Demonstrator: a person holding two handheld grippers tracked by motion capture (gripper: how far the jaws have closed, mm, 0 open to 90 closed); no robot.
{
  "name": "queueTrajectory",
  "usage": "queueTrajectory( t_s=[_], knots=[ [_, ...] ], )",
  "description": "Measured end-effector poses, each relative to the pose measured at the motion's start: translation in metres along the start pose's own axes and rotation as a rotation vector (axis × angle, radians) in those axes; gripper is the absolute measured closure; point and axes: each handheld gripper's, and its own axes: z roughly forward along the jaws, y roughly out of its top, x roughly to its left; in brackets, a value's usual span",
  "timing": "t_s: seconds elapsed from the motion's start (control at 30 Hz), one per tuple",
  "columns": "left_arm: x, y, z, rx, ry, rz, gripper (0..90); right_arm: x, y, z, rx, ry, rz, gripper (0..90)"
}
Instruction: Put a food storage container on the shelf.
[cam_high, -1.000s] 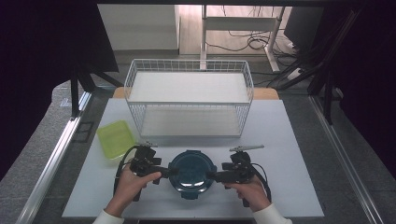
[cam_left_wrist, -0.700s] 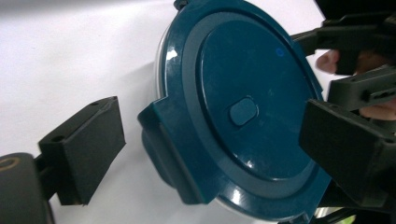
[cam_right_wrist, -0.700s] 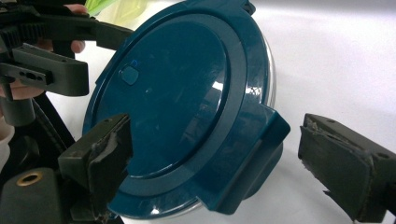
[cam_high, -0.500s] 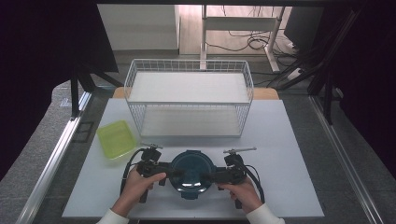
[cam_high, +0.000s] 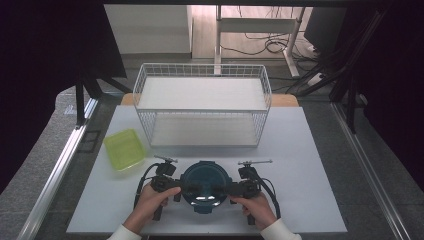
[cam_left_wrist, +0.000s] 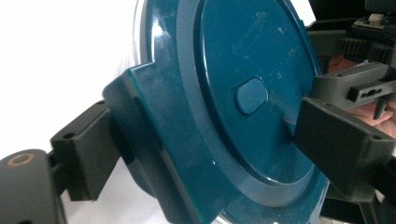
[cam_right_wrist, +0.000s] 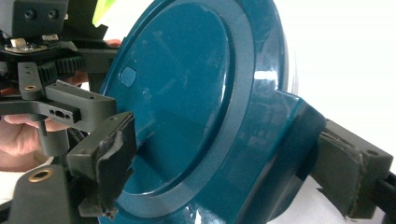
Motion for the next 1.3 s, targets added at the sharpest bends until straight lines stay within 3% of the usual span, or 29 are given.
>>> queueTrajectory(
  t_s=[0.33, 0.57, 0.7, 0.83, 1.03, 1.3],
  knots=[
    [-0.001, -0.004, -0.007, -0.043, 0.006, -0.054, 21.3, -0.003, -0.001, -0.009, -0.02, 0.017, 0.029, 26.4],
    [-0.005, -0.007, -0.011, -0.058, 0.018, -0.047, 24.4, -0.002, -0.003, -0.013, -0.041, 0.019, 0.039, 31.4],
    [-0.006, -0.01, -0.014, -0.096, 0.018, -0.063, 28.2, 0.0, -0.005, -0.017, -0.056, 0.02, 0.039, 33.8],
    [-0.008, -0.01, -0.015, -0.099, 0.021, -0.061, 29.6, 0.001, -0.005, -0.018, -0.051, 0.019, 0.031, 34.4],
    [-0.012, -0.009, -0.017, -0.092, 0.043, -0.056, 30.0, -0.001, -0.003, -0.019, -0.057, 0.033, 0.057, 35.8],
    [-0.016, -0.008, -0.021, -0.113, 0.063, -0.045, 31.8, 0.005, -0.002, -0.02, -0.071, 0.014, 0.048, 36.6]
  ],
)
